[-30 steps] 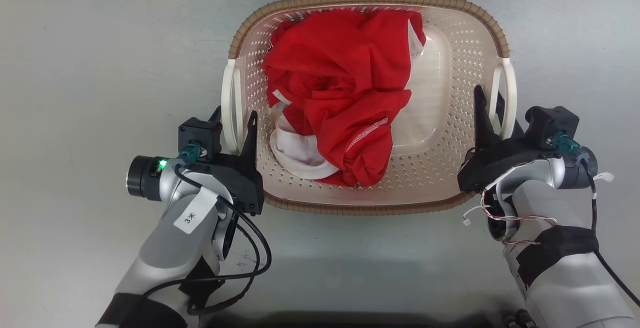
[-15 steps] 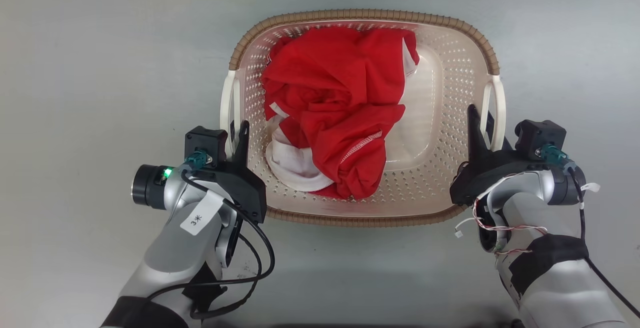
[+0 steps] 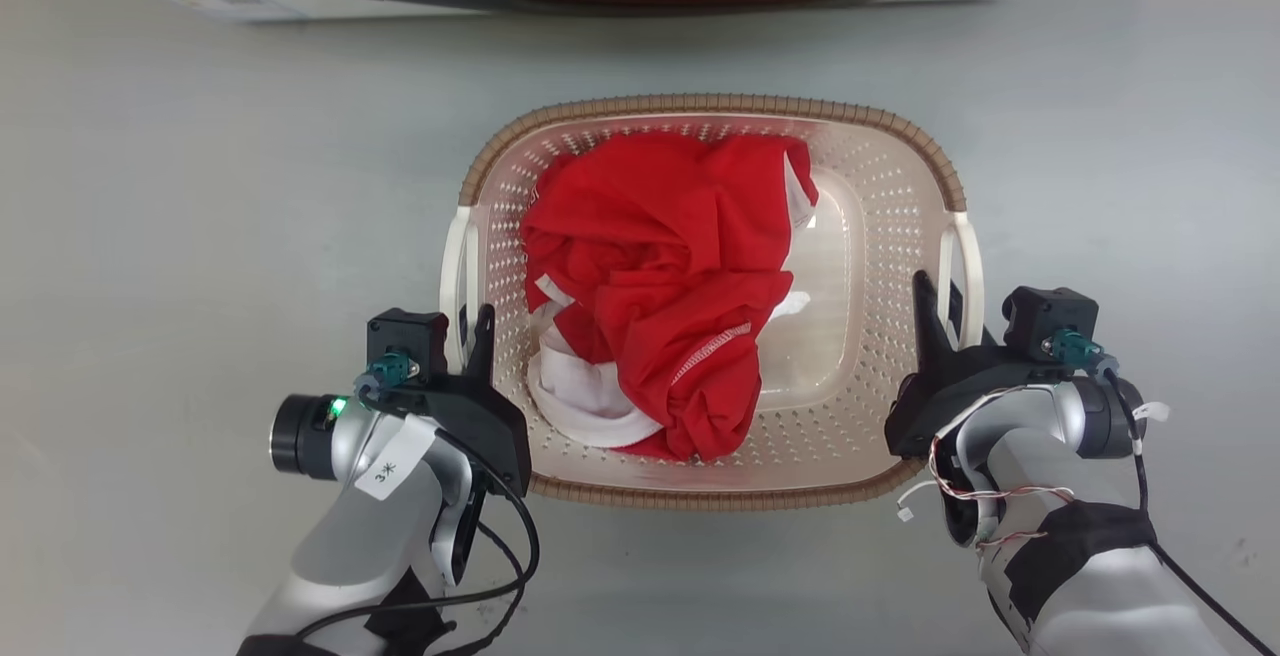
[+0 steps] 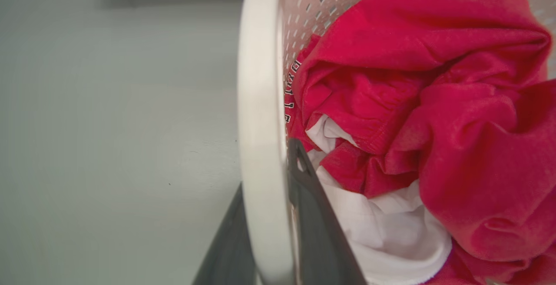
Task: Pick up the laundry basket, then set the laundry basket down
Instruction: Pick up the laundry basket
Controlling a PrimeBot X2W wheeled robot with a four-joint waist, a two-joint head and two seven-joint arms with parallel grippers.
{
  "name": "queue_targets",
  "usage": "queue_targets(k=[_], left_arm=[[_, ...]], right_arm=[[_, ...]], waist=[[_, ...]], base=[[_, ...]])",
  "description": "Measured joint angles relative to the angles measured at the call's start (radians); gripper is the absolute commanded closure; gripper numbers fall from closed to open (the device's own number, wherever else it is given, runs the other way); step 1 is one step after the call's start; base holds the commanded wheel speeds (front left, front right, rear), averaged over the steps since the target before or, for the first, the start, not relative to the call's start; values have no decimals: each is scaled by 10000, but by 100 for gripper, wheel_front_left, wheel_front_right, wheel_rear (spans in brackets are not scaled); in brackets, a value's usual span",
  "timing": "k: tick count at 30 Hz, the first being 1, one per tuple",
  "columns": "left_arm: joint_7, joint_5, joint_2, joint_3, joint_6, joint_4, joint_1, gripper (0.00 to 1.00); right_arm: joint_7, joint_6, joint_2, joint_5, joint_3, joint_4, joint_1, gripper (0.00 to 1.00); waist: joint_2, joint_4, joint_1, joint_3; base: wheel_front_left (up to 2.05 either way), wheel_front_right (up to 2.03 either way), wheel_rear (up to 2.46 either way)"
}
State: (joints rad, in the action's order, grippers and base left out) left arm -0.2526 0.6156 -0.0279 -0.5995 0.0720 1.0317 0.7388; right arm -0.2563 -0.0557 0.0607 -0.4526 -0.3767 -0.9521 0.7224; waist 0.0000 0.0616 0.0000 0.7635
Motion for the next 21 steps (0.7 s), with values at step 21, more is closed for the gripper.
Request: queue_targets(k=[21], left_arm=[[500, 941, 44, -648, -107, 790, -1546, 100]], right_arm=[[617, -61, -94, -1492, -1814, -951, -1178, 100]], waist=[[-1, -101, -1, -2727]], base=[[0, 0, 0]])
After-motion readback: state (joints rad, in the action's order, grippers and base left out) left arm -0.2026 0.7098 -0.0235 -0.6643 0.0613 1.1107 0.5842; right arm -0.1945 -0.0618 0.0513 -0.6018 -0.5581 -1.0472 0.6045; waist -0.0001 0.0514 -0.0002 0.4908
